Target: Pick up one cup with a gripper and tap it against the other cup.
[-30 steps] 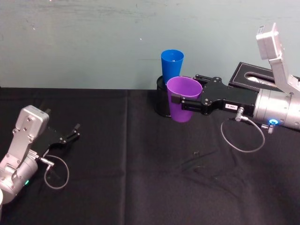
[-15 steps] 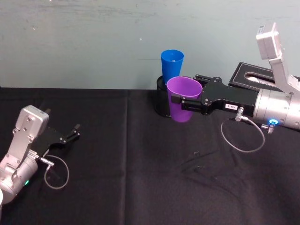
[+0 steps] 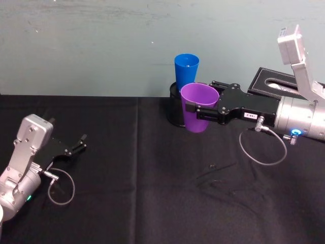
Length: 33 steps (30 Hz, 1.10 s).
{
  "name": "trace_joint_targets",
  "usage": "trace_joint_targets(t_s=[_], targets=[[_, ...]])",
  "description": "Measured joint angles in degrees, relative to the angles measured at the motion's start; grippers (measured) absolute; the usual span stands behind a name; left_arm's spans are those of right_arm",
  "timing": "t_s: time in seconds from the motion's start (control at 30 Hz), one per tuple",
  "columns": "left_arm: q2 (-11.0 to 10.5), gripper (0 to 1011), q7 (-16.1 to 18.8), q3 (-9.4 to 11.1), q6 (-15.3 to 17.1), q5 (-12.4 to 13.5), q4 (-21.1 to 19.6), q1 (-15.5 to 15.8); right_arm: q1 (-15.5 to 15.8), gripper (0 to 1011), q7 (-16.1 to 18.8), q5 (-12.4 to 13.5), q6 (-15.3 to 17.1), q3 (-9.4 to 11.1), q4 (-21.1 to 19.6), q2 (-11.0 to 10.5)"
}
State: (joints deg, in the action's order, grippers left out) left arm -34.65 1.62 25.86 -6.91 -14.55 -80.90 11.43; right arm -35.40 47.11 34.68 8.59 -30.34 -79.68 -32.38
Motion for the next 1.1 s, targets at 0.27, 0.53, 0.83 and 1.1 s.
trace_joint_targets(t_s=[0.27,0.53,0.83,1.1], targets=[[0.0,1011,0.0,0.0,0.0,0.0,0.0,0.0,0.0,723,0.0,0.0,0.0,0.0,0.0,0.0],[0.0,1012,0.0,0.0,0.0,0.0,0.0,0.0,0.0,722,0.0,0.0,0.0,0.0,0.0,0.0],[0.0,1011,0.0,0.0,0.0,0.0,0.0,0.0,0.0,723,0.0,0.0,0.0,0.0,0.0,0.0],[0.0,1011,0.0,0.0,0.0,0.0,0.0,0.0,0.0,723,0.0,0.0,0.0,0.0,0.0,0.0]])
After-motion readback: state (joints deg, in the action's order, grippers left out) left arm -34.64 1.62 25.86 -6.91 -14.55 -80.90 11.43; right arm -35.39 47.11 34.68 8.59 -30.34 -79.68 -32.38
